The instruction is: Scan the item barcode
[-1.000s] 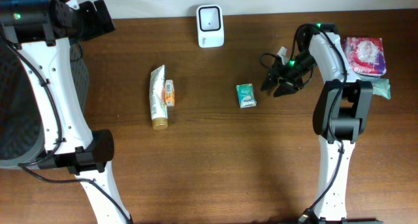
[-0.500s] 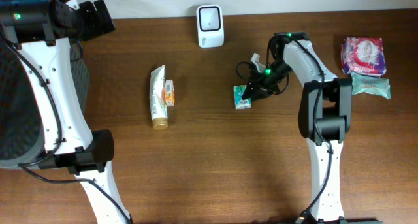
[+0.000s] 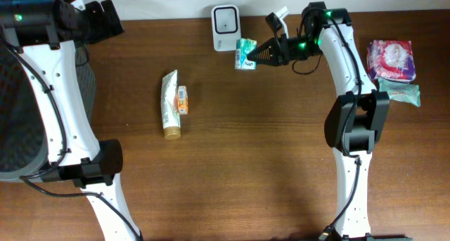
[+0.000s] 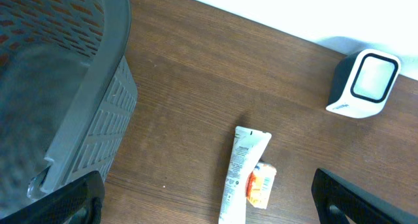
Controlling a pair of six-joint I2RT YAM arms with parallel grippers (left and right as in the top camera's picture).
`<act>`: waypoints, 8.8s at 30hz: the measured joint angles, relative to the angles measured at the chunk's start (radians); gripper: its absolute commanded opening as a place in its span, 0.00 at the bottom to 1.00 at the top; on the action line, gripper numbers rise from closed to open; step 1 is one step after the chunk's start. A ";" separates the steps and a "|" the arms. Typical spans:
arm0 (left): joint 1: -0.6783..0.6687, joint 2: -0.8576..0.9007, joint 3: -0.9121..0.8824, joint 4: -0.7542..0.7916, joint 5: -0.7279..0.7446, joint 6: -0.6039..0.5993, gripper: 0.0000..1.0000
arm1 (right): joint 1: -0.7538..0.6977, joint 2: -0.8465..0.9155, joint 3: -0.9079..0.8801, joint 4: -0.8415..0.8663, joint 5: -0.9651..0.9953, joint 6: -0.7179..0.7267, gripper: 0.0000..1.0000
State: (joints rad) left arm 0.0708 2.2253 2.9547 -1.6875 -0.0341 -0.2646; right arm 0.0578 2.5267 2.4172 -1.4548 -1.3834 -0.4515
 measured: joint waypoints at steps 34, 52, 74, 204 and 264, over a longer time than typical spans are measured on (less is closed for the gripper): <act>0.000 0.000 0.000 0.001 0.000 0.000 0.99 | 0.320 -0.008 0.007 0.937 1.744 0.220 0.04; 0.000 0.000 0.000 0.000 0.000 0.000 0.99 | -0.502 -0.179 -0.040 -0.100 1.706 1.474 0.08; 0.000 0.000 0.000 0.000 0.000 0.000 0.99 | -0.469 -0.451 -0.148 0.090 1.153 0.800 0.99; 0.000 0.000 0.000 0.000 0.000 0.000 0.99 | 0.015 -0.282 -0.669 0.360 0.705 0.582 0.73; 0.000 0.000 0.000 0.000 0.000 0.000 0.99 | 0.356 -0.260 -0.544 1.529 1.745 0.101 0.04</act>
State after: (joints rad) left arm 0.0708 2.2253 2.9547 -1.6871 -0.0341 -0.2646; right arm 0.4133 2.2665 1.8736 0.0738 0.3618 -0.3504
